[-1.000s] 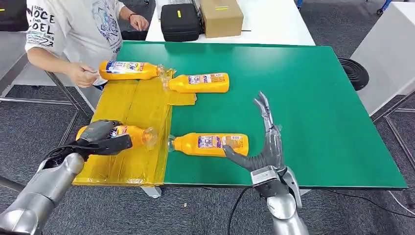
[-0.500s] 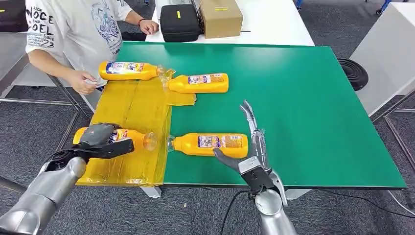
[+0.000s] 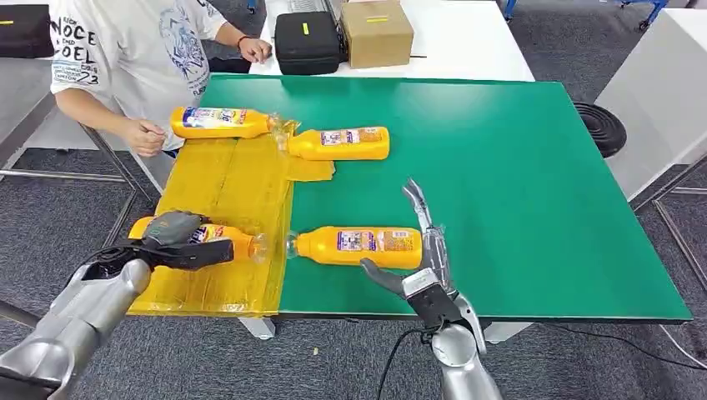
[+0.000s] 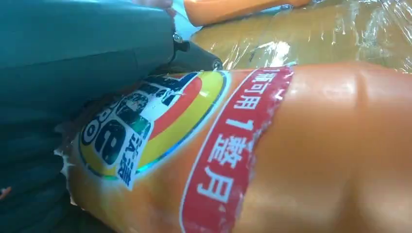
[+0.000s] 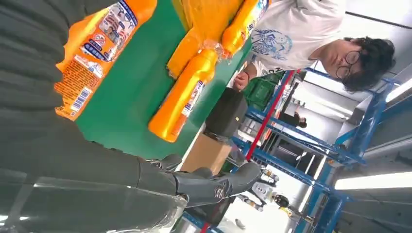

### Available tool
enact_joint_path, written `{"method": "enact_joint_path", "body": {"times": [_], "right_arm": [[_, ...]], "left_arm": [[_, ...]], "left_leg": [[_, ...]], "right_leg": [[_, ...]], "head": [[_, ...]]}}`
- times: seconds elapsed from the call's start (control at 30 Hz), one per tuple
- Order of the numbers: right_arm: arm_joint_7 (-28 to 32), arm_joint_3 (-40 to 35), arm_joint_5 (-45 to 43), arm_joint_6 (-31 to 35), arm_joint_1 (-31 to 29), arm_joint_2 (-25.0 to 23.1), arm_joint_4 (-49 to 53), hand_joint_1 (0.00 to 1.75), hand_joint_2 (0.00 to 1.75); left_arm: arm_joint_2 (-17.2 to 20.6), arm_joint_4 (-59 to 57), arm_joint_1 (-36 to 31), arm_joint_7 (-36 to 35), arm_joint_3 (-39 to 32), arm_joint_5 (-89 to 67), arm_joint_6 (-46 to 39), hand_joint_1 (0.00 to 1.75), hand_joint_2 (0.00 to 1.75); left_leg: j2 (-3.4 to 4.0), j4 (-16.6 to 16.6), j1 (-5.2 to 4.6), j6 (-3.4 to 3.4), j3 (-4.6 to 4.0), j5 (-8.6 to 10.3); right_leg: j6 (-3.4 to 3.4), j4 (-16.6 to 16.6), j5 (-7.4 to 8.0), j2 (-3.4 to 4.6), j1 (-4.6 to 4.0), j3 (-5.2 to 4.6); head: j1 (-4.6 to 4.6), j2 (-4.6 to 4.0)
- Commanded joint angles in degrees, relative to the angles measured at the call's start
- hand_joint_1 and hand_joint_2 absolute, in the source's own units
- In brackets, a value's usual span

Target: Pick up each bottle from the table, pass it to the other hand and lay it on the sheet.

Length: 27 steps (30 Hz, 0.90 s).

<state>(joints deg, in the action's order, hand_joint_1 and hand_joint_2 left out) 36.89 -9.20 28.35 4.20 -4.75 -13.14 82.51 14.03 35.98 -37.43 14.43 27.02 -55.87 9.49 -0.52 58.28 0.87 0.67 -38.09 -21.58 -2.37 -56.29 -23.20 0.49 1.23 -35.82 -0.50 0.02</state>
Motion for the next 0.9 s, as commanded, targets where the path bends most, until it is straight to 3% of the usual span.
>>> {"method": "enact_joint_path", "body": {"times": [0.03, 0.27, 0.67, 0.73, 0.77, 0.8, 0.9], "right_arm": [[0.14, -0.07, -0.08, 0.13, -1.81, 0.86, -3.83, 0.0, 1.75], [-0.19, 0.1, -0.13, 1.58, -1.02, 0.92, -2.15, 0.0, 1.75], [-0.63, -0.41, -4.04, 1.57, -1.54, 1.53, -5.17, 0.0, 1.75], [-0.58, -0.09, -4.45, 1.58, -1.35, 1.6, -4.88, 0.0, 1.75], [-0.54, -0.02, -4.57, 1.56, -1.14, 1.76, -4.76, 0.0, 1.75], [-0.52, -0.11, -4.64, 1.54, -1.04, 1.9, -4.71, 0.0, 1.75], [-0.48, -0.08, -4.73, 1.54, -1.0, 1.95, -4.77, 0.0, 1.75]], "left_arm": [[-1.6, -6.75, 0.71, 0.11, 3.27, -0.13, 1.09, 1.75, 1.75], [-2.42, -9.6, -1.48, 0.8, 4.5, -0.69, 2.16, 1.75, 1.75], [0.79, -10.35, 2.12, 0.24, 6.94, -1.16, 3.04, 1.69, 1.75], [0.49, -10.61, 1.84, 0.3, 7.44, -1.44, 3.42, 1.15, 1.75], [0.22, -10.76, 1.53, 0.27, 7.62, -1.53, 3.74, 0.51, 1.75], [0.05, -11.16, 1.15, 0.34, 8.04, -1.75, 4.3, 0.26, 1.75], [-0.08, -11.22, 1.01, 0.34, 8.03, -1.7, 4.39, 0.21, 1.75]], "left_leg": [[0.12, -0.12, -0.05, 0.03, 0.35, -0.07], [0.06, -0.11, -0.03, 0.02, 0.4, -0.07], [0.35, -0.22, -0.07, -0.04, 0.77, -0.17], [0.21, -0.14, -0.06, -0.06, 0.67, -0.17], [0.35, -0.22, -0.06, -0.06, 0.82, -0.2], [0.25, -0.18, -0.06, -0.06, 0.75, -0.19], [0.16, -0.18, -0.06, -0.06, 0.88, -0.23]], "right_leg": [[0.1, 0.11, -0.04, 0.05, 0.02, 0.31], [0.11, 0.11, -0.06, -0.02, -0.01, 0.4], [0.11, 0.19, -0.09, 0.29, 0.03, 0.67], [0.05, 0.1, -0.12, 0.2, 0.02, 0.62], [0.09, 0.19, -0.1, 0.31, 0.02, 0.72], [0.06, 0.14, -0.12, 0.22, 0.03, 0.68], [0.08, 0.14, -0.19, 0.12, 0.03, 0.83]], "head": [[0.0, 0.0], [0.0, 0.0], [0.0, 0.0], [0.0, 0.0], [0.0, 0.0], [0.0, 0.0], [0.0, 0.0]]}}
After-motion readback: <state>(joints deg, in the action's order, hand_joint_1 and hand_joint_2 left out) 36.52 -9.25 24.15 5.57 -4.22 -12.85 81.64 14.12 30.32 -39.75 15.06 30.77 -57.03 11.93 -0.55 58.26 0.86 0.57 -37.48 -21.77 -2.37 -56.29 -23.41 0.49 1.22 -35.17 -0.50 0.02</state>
